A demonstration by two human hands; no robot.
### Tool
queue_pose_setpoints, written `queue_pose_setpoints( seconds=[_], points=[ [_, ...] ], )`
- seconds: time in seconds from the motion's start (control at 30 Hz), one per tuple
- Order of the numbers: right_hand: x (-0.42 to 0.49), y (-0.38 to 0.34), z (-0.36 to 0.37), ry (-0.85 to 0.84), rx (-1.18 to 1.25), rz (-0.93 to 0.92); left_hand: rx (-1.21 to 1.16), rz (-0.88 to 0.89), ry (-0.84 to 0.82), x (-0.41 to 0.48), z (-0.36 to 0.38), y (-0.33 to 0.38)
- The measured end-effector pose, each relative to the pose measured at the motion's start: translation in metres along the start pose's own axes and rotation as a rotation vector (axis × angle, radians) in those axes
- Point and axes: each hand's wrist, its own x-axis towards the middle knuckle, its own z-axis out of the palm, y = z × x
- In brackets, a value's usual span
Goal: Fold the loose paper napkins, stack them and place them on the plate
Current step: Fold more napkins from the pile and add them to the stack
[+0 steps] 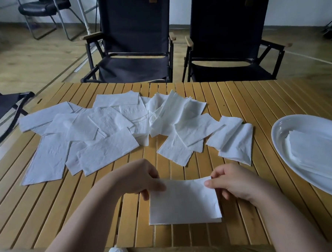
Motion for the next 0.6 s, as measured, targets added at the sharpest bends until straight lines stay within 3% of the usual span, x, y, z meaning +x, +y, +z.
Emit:
queue_pose_setpoints(
  seconds=[0.17,0.33,0.47,0.6],
  points=[
    [0.006,0.002,0.008,0.01,0.018,0.025,0.114,-0.037,-0.001,0.007,0.007,0.005],
    [0.007,0.002,0.012,0.107,-0.147,0.009,0.275,-0.112,0.059,0.012,0.006,0.009],
    [0.006,-0.002,0.014,0.187,-0.21,-0.028,0.275,-0.133,0.224,0.014,0.003,0.004],
    [0.015,-0.01,0.027,0.349,-0.093,-0.193,0.195,0.051,0.52,0.025,0.003,0.003]
  ],
)
